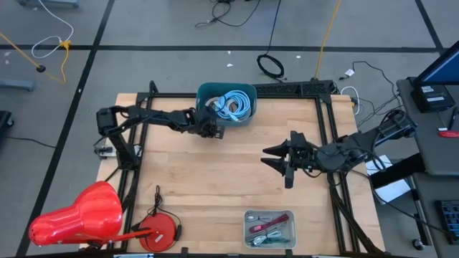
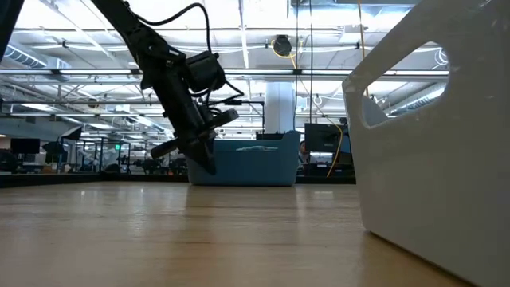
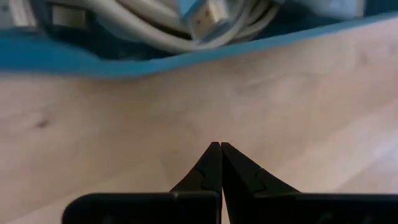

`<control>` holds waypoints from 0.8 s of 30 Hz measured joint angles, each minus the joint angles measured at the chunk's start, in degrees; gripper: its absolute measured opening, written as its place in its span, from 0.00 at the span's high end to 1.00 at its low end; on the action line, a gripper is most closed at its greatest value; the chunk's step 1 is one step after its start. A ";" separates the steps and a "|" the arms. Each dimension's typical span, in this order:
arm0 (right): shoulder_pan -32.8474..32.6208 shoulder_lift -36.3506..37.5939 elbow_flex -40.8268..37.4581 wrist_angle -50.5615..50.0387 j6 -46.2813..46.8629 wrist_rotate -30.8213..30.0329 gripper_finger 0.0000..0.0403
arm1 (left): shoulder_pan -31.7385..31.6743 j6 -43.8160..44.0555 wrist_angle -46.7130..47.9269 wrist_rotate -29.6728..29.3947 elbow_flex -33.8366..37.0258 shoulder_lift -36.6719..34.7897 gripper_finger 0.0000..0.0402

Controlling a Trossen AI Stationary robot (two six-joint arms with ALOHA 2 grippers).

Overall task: Pick & Place USB Port
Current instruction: Return to Home Position

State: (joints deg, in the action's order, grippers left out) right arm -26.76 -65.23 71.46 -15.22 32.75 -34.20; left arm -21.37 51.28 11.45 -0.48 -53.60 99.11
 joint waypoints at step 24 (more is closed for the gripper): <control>3.18 2.72 0.00 -3.56 -5.77 21.46 0.82 | 10.04 -13.27 -10.55 11.26 0.02 -31.74 1.00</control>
State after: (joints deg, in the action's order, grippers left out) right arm -23.59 -62.51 71.46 -18.78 26.98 -12.73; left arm -11.33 38.01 0.90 10.78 -53.58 67.37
